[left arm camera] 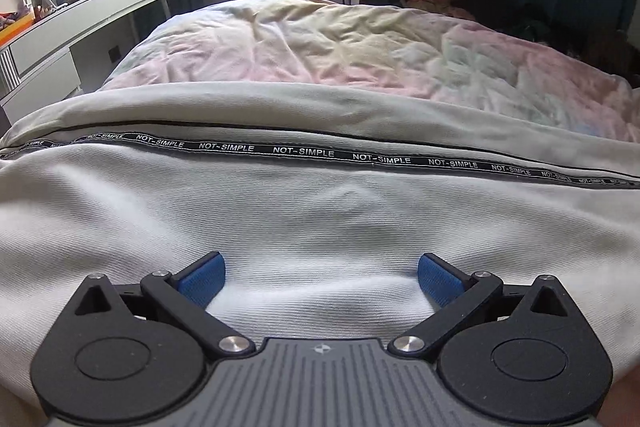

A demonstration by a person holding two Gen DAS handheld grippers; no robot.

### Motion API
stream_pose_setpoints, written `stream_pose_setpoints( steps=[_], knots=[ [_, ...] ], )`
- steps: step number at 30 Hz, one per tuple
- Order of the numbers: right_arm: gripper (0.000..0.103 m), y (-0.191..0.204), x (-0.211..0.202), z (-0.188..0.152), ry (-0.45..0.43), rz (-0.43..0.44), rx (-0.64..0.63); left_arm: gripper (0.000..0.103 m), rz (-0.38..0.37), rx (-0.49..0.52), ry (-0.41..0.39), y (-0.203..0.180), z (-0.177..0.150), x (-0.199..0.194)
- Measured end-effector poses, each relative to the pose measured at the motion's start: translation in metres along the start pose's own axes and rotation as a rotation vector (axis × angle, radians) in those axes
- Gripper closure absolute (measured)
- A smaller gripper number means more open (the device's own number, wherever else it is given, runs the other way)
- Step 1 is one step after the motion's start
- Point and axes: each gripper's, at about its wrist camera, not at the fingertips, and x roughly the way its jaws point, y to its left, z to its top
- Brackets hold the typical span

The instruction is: Fold clothes

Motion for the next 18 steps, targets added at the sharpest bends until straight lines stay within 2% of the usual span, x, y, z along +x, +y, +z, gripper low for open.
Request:
stream_pose_setpoints(
  steps=[5,8,10,14,18],
  knots=[
    [0.092,0.026,-0.011,-0.003,-0.059,-0.012,-0.162,0.000,-0.011,-0.004,0.004,0.002,0.003,-0.003],
    [0.092,0.053,-0.026,-0.011,-0.133,-0.009,-0.267,0.000,-0.063,0.001,-0.003,0.002,0.005,-0.009],
    [0.092,0.084,-0.040,-0.023,-0.188,0.014,-0.381,0.000,-0.098,-0.005,-0.012,0.003,0.007,-0.015],
    [0.092,0.156,-0.077,-0.079,-0.315,0.155,-0.721,0.000,-0.172,-0.073,-0.089,0.020,0.013,-0.036],
    [0.092,0.196,-0.094,-0.155,-0.304,0.349,-0.937,0.000,-0.213,-0.187,-0.189,0.052,0.022,-0.059]
  ],
)
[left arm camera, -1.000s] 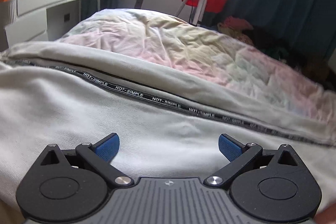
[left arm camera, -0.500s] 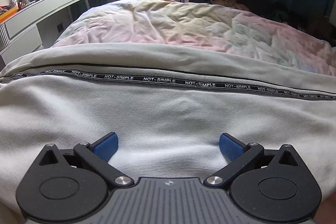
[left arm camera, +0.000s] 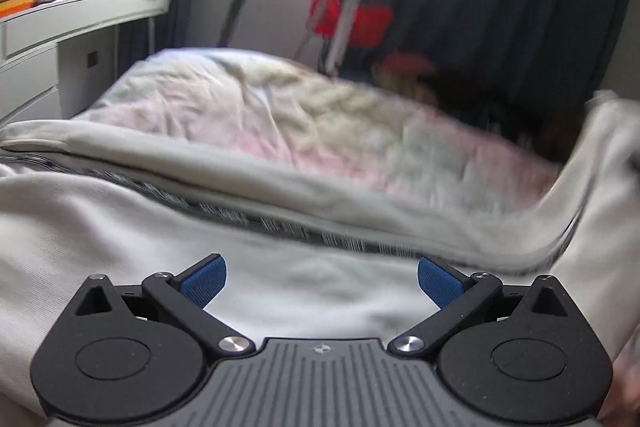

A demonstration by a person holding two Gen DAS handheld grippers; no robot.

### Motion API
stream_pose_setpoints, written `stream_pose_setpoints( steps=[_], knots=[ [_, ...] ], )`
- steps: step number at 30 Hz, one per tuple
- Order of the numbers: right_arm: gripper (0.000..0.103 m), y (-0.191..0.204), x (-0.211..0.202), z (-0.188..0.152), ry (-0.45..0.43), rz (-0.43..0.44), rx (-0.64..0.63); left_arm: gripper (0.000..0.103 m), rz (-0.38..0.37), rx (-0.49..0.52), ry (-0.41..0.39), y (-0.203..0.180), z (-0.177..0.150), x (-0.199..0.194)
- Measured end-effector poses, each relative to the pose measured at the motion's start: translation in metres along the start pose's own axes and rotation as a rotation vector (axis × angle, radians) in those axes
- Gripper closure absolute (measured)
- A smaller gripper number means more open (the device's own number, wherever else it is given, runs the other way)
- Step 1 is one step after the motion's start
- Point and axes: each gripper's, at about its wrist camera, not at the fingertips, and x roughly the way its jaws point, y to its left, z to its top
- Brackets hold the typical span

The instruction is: Fold clothes

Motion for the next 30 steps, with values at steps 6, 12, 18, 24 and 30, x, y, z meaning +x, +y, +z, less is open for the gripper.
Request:
stream_pose_setpoints(
  steps=[6,12,18,24,30],
  knots=[
    [0.092,0.106,0.007,-0.077,0.171,0.271,-0.354,0.000,-0.168,-0.228,-0.118,0.043,0.014,-0.021],
    [0.091,0.127,0.000,-0.109,0.233,0.332,-0.526,0.000,-0.287,-0.294,-0.010,0.041,0.013,0.009],
    [0.091,0.107,-0.010,-0.076,0.200,0.345,-0.394,0.004,-0.356,-0.297,0.182,0.030,0.021,0.069],
    [0.092,0.115,-0.045,-0.075,0.079,0.321,-0.607,0.017,-0.399,-0.289,0.277,0.027,0.040,0.123],
    [0.091,0.113,-0.033,-0.070,0.136,0.364,-0.503,0.065,-0.419,-0.334,0.285,0.036,0.044,0.155]
  ],
)
